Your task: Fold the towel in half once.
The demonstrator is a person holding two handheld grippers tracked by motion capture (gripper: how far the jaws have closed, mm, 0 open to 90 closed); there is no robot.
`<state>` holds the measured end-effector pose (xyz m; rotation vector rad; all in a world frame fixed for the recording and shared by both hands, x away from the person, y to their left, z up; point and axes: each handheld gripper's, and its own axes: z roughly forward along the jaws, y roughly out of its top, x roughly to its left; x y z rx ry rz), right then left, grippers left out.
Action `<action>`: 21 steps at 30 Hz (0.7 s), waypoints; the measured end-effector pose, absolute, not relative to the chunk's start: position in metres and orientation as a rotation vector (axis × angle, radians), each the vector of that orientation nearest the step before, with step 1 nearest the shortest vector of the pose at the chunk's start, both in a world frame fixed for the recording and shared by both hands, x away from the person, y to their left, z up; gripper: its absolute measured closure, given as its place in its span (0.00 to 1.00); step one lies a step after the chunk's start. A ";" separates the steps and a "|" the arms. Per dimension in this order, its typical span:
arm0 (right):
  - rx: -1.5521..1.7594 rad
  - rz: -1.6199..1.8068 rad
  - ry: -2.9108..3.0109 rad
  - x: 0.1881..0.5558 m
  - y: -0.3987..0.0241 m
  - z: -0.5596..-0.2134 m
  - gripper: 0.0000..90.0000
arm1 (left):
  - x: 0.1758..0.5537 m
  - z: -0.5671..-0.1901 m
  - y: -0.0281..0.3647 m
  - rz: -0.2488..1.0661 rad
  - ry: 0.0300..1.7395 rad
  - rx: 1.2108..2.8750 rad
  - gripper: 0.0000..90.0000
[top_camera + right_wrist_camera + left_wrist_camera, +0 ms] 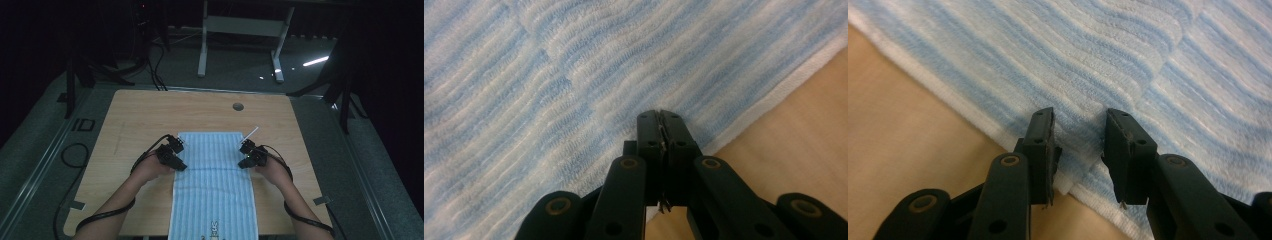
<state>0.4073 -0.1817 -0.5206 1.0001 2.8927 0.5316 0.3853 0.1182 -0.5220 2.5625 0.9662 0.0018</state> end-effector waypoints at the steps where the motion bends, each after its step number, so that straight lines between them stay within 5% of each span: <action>1: 0.988 0.522 2.912 0.406 -0.182 -0.519 0.98 | 0.385 -0.519 0.118 0.010 0.957 2.563 0.71; 11: 1.139 0.561 2.738 0.463 -0.191 -0.485 0.80 | 0.441 -0.502 0.138 0.186 1.191 2.394 0.54; 21: 1.308 0.489 2.660 0.511 -0.178 -0.513 0.60 | 0.475 -0.520 0.136 0.248 1.335 2.302 0.51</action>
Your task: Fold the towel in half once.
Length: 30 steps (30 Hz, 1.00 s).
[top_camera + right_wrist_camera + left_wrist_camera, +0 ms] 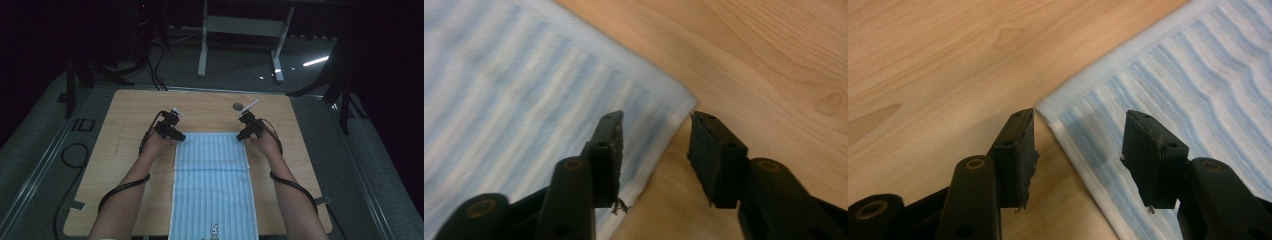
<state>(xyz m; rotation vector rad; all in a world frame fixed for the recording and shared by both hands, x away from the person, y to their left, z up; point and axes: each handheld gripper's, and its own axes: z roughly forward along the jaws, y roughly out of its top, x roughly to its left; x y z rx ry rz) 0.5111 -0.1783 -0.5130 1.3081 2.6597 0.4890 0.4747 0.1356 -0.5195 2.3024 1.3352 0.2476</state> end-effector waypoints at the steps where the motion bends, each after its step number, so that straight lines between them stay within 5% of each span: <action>1: 1.324 0.473 2.656 0.513 -0.178 -0.516 0.58 | 0.477 -0.520 0.136 0.255 1.347 2.306 0.51; 7: 1.354 0.484 2.647 0.518 -0.179 -0.522 0.58 | 0.481 -0.530 0.136 0.267 1.370 2.327 0.52; 11: 1.323 0.493 2.635 0.515 -0.175 -0.523 0.68 | 0.477 -0.533 0.132 0.310 1.357 2.308 0.57; 15: 1.283 0.466 2.655 0.510 -0.171 -0.522 0.91 | 0.472 -0.532 0.127 0.291 1.319 2.325 0.74; 19: 1.263 0.440 2.678 0.507 -0.168 -0.521 0.97 | 0.468 -0.531 0.123 0.264 1.308 2.330 0.96; 30: 1.200 0.525 2.611 0.512 -0.177 -0.454 0.98 | 0.476 -0.468 0.127 0.307 1.242 2.284 0.97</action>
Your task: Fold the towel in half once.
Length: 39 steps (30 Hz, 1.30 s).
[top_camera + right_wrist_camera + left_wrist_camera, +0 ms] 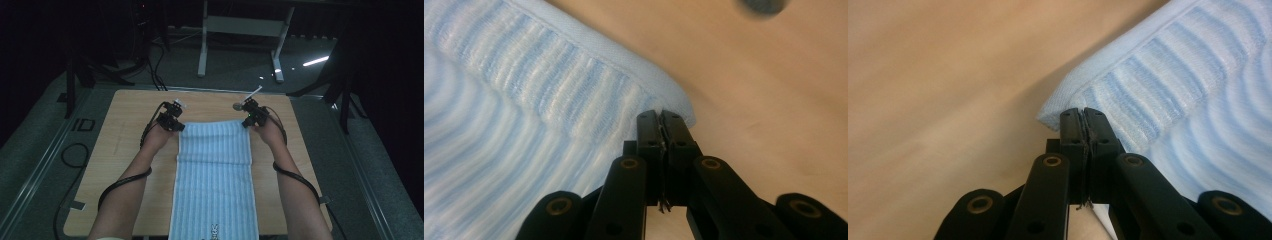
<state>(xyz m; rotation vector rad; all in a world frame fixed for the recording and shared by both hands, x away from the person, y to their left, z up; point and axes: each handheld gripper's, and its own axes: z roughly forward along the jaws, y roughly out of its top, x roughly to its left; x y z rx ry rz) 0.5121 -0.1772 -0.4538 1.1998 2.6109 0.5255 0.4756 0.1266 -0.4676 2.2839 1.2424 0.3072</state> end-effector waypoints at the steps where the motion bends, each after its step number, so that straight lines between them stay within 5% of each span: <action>1: 1.194 0.546 2.599 0.514 -0.178 -0.443 0.98 | 0.477 -0.462 0.126 0.324 1.238 2.287 0.97; 17: 1.123 0.658 2.419 0.530 -0.184 -0.334 0.98 | 0.489 -0.348 0.126 0.556 1.157 2.149 0.97; 23: 1.094 0.702 2.361 0.522 -0.188 -0.308 0.98 | 0.484 -0.337 0.124 0.564 1.135 2.131 0.97; 39: 0.952 0.828 2.426 0.443 -0.214 -0.371 0.98 | 0.428 -0.409 0.129 0.333 1.003 2.165 0.97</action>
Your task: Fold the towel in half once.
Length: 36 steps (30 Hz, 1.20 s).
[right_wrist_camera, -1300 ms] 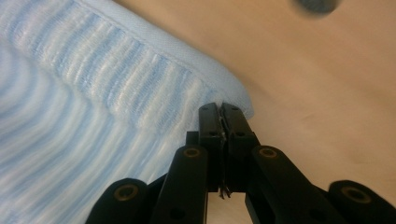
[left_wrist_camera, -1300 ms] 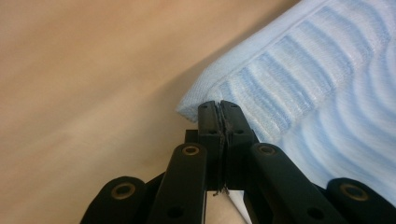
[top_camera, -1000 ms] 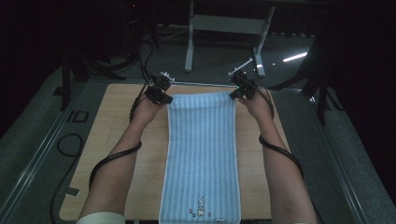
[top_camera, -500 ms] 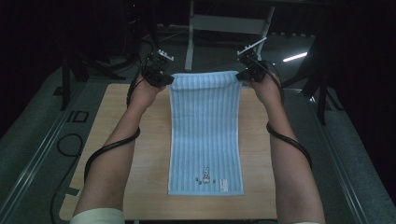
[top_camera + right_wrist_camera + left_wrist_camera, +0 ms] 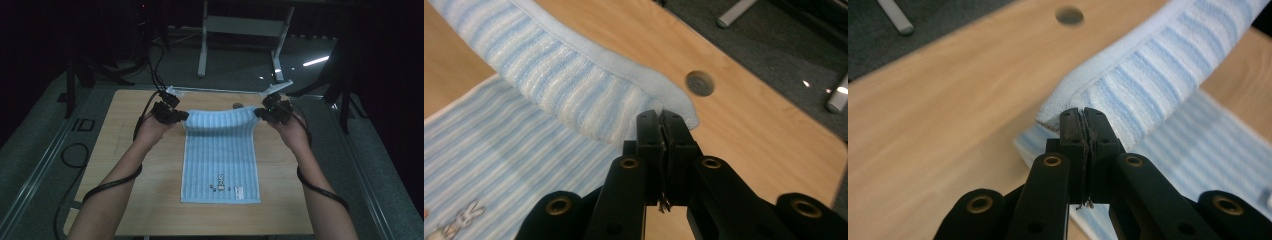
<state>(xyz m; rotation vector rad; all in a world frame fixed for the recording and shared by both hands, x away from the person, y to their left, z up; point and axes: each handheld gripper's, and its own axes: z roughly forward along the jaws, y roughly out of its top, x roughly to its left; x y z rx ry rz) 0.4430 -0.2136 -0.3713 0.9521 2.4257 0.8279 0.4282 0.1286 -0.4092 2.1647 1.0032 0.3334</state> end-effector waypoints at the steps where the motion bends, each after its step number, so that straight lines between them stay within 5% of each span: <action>1: 0.944 0.833 2.434 0.437 -0.214 -0.378 0.98 | 0.423 -0.414 0.128 0.306 1.000 2.163 0.97; 12: 0.963 0.851 2.566 0.391 -0.230 -0.447 0.97 | 0.389 -0.471 0.129 0.137 0.978 2.248 0.97; 21: 1.067 0.770 2.668 0.402 -0.227 -0.502 0.97 | 0.393 -0.511 0.125 0.032 1.030 2.297 0.97; 27: 1.072 0.805 2.639 0.408 -0.227 -0.484 0.97 | 0.391 -0.477 0.130 0.099 0.992 2.232 0.97; 31: 0.969 0.993 2.539 0.367 -0.239 -0.445 0.97 | 0.354 -0.450 0.138 0.128 0.867 2.230 0.97; 32: 0.949 1.061 2.527 0.348 -0.245 -0.441 0.94 | 0.341 -0.451 0.139 0.061 0.827 2.252 0.94; 36: 0.960 1.125 2.604 0.291 -0.267 -0.456 0.71 | 0.293 -0.472 0.137 -0.061 0.684 2.399 0.59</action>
